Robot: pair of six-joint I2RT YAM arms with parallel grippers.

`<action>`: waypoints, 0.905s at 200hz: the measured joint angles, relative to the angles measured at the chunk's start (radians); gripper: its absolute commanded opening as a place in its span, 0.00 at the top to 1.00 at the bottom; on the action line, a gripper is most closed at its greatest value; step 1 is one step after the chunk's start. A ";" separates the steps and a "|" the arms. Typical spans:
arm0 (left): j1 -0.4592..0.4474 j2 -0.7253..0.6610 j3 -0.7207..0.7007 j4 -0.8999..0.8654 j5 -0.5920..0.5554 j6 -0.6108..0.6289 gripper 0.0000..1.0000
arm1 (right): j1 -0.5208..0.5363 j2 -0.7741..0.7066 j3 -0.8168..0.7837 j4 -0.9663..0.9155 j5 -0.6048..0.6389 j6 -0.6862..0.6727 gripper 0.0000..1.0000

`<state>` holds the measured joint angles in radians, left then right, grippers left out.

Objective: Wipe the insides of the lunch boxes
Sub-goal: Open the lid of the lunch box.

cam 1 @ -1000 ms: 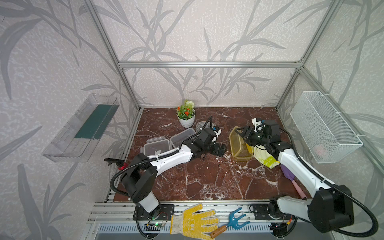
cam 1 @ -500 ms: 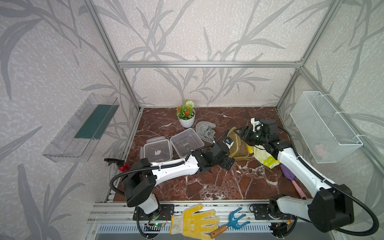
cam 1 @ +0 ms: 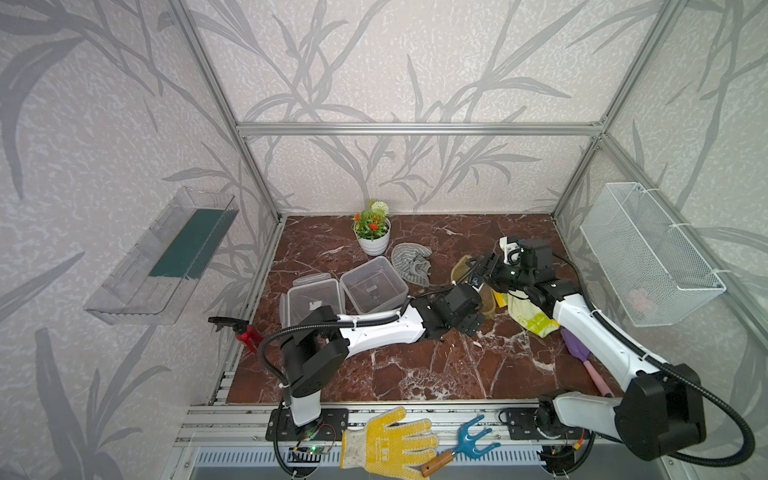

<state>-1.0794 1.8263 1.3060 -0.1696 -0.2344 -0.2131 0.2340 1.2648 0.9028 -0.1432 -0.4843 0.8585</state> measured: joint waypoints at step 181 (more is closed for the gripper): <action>0.009 0.072 0.121 -0.121 -0.165 -0.191 0.52 | -0.097 -0.096 -0.028 -0.053 0.040 -0.060 0.21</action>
<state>-1.0702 1.8980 1.4273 -0.2909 -0.3996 -0.4038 0.1371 1.1687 0.8745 -0.1963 -0.4446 0.7982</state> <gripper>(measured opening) 0.479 0.773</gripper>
